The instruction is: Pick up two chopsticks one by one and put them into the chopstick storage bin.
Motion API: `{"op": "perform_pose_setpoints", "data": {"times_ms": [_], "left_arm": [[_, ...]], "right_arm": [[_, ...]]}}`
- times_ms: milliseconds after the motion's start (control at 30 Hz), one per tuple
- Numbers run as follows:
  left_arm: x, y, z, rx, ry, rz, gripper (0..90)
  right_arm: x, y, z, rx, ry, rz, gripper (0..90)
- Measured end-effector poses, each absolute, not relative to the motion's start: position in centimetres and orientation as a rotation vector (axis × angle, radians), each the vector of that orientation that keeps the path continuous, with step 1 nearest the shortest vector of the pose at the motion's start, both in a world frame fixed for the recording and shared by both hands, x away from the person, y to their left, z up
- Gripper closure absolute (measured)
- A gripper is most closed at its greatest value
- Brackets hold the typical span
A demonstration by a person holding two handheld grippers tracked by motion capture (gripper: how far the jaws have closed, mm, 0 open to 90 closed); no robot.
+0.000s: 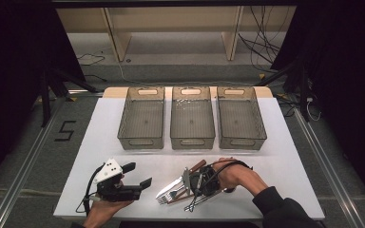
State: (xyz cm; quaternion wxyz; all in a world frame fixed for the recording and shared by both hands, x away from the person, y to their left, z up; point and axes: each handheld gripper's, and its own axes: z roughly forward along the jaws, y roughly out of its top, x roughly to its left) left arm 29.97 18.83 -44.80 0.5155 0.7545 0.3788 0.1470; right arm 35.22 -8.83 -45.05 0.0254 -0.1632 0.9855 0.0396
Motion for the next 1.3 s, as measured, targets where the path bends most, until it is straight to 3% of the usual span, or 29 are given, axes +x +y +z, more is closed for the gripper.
{"op": "perform_pose_setpoints", "data": {"times_ms": [767, 1300], "left_arm": [[30.0, 19.1, -44.7, 1.793, 0.915, 0.361, 15.6], [30.0, 19.0, -44.7, 1.794, 0.917, 0.363, 15.6]], "right_arm": [[37.0, -10.2, -41.5, -0.267, 2.936, 0.424, 85.9], [39.7, -11.7, -38.3, 0.336, 2.783, 0.851, 85.8]]}}
